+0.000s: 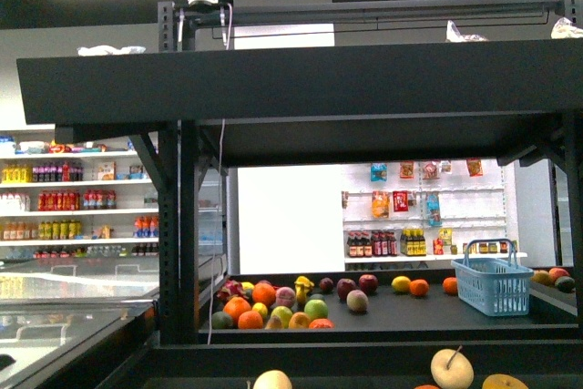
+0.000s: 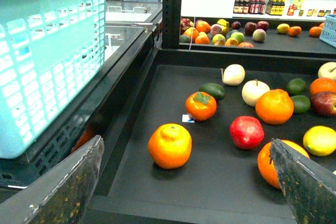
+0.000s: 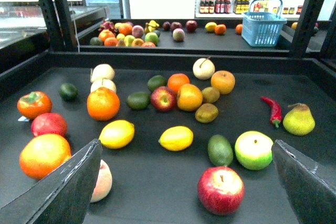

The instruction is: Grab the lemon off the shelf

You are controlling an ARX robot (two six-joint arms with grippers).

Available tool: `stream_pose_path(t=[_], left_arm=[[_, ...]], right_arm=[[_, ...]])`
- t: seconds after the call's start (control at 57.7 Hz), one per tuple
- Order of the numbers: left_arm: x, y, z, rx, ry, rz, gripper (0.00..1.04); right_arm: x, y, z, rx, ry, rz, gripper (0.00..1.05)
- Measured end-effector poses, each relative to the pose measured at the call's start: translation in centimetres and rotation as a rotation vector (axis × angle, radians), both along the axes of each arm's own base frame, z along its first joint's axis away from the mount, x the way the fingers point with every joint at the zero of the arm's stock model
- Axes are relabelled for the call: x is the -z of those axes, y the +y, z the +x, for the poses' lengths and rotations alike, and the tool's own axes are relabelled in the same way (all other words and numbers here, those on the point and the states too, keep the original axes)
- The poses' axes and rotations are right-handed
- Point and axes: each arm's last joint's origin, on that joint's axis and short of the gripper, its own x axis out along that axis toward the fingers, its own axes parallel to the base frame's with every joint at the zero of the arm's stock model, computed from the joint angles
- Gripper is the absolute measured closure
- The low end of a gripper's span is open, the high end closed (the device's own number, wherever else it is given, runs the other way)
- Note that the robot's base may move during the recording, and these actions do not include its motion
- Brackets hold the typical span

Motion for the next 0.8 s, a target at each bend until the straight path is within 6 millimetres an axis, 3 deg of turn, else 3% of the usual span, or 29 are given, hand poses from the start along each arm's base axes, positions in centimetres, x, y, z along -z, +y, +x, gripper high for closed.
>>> stream_pose_path(t=[0.364,0.52,0.624,0.728,0.797], left_arm=[[0.0,0.0,0.0,-0.001,0.004,-0.011,0.08],[0.6,-0.1,0.6,0.030,0.261,-0.401,0.08],[-2.2,1.5,2.0,0.033,0.238,-0.680,0.08],[-6.7,6.1,5.5,-0.036,0.210,-0.992,0.08],[-8.8,9.0,8.1,-0.092,0.235,-1.105,0.08]], right_arm=[[0.0,0.0,0.0,0.000,0.000,0.000,0.07],[0.0,0.0,0.0,0.000,0.000,0.000,0.07],[0.0,0.0,0.0,0.000,0.000,0.000,0.07],[0.0,0.0,0.0,0.000,0.000,0.000,0.07],[0.0,0.0,0.0,-0.001,0.000,0.000,0.07]])
